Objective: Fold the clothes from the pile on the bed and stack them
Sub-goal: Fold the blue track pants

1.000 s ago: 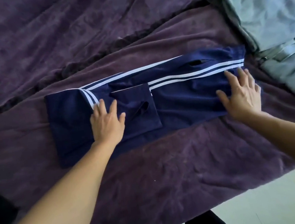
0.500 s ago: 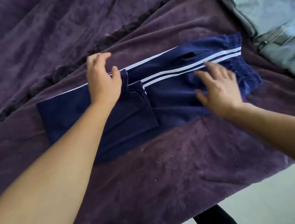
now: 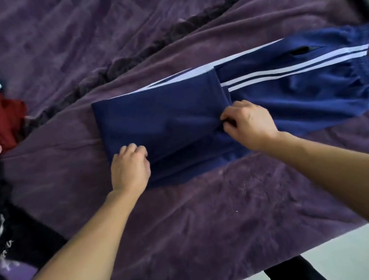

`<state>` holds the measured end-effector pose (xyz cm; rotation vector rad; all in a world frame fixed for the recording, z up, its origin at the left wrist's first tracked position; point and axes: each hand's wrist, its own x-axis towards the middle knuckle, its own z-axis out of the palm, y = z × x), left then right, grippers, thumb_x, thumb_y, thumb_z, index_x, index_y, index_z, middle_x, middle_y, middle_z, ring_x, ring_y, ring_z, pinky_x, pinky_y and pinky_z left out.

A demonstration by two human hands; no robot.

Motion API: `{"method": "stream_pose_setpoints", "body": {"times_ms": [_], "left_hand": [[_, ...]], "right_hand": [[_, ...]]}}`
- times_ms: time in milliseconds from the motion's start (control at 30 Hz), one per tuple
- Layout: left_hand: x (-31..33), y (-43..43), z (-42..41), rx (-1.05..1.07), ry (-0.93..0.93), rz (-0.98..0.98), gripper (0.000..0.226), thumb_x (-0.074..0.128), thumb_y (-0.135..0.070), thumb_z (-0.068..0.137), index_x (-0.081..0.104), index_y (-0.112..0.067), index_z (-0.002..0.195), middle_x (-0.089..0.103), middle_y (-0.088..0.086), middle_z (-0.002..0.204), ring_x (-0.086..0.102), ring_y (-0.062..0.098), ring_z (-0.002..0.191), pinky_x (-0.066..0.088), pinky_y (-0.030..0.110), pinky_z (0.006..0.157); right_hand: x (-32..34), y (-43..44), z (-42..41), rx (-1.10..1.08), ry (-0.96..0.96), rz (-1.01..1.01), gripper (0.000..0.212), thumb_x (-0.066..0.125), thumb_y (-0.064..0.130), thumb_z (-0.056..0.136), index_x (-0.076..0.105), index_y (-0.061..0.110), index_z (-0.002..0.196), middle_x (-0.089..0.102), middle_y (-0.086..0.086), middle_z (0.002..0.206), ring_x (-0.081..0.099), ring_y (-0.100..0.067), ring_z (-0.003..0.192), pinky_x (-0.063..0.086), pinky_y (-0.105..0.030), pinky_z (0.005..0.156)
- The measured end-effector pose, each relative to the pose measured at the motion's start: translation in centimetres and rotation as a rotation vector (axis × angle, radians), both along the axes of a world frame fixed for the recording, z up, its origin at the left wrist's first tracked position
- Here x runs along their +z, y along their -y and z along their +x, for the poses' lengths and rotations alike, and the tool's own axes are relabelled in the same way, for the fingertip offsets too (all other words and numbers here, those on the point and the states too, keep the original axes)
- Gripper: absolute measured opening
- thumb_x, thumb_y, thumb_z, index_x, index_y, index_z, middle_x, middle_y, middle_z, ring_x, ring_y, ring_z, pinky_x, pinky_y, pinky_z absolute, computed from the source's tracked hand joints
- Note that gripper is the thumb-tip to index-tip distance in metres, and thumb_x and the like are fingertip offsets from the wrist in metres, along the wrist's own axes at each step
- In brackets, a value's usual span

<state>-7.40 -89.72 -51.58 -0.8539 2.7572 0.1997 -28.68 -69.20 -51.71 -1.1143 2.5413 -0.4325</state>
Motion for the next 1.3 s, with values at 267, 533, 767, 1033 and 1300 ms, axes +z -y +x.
{"method": "stream_pose_setpoints", "body": {"times_ms": [267, 533, 767, 1033, 1300], "left_hand": [[0.7, -3.8, -1.7, -0.235, 0.031, 0.166, 0.018, 0.050, -0.022, 0.089, 0.061, -0.015, 0.101, 0.056, 0.001, 0.103, 0.053, 0.022, 0.095, 0.042, 0.035, 0.081], [-2.2, -9.8, -12.5, -0.348, 0.000, 0.201, 0.052, 0.044, -0.028, 0.098, 0.028, -0.028, 0.147, 0.010, 0.010, 0.158, 0.013, 0.031, 0.144, 0.026, 0.046, 0.110], [-4.7, -11.2, -15.6, -0.257, 0.242, 0.215, 0.060, 0.038, -0.024, 0.101, 0.006, -0.035, 0.150, -0.008, 0.005, 0.160, -0.004, 0.031, 0.146, 0.019, 0.056, 0.112], [-0.1, -10.4, -14.4, 0.020, -0.077, 0.365, 0.043, 0.049, -0.019, 0.097, 0.045, -0.014, 0.140, 0.040, 0.008, 0.143, 0.041, 0.028, 0.128, 0.039, 0.047, 0.103], [4.5, -1.7, -2.7, 0.444, -0.293, 0.238, 0.033, 0.049, -0.002, 0.094, 0.055, -0.001, 0.126, 0.052, 0.022, 0.123, 0.057, 0.036, 0.103, 0.043, 0.039, 0.090]], "right_hand": [[0.4, -7.6, -0.1, -0.179, 0.009, 0.068, 0.031, 0.069, 0.019, 0.082, 0.068, 0.015, 0.113, 0.062, -0.009, 0.108, 0.055, -0.035, 0.104, 0.047, -0.043, 0.082], [0.2, -15.1, -15.0, -0.817, -0.078, 0.153, 0.074, 0.061, 0.054, 0.083, 0.035, 0.017, 0.142, 0.038, -0.013, 0.146, 0.036, -0.033, 0.134, 0.031, -0.052, 0.106], [-1.1, -16.3, -19.9, -0.927, 0.252, 0.075, 0.075, 0.078, 0.065, 0.056, 0.063, 0.014, 0.109, 0.069, -0.005, 0.105, 0.065, -0.022, 0.095, 0.051, -0.032, 0.079], [8.6, -15.2, -15.7, -0.923, 0.778, -0.606, 0.034, 0.084, 0.020, 0.069, 0.071, 0.009, 0.099, 0.075, -0.004, 0.090, 0.072, -0.020, 0.083, 0.058, -0.034, 0.073], [16.4, -1.2, -4.1, -0.404, 0.589, -0.473, 0.050, 0.084, 0.037, 0.065, 0.055, 0.017, 0.101, 0.066, 0.006, 0.078, 0.062, -0.014, 0.070, 0.051, -0.037, 0.071]]}}
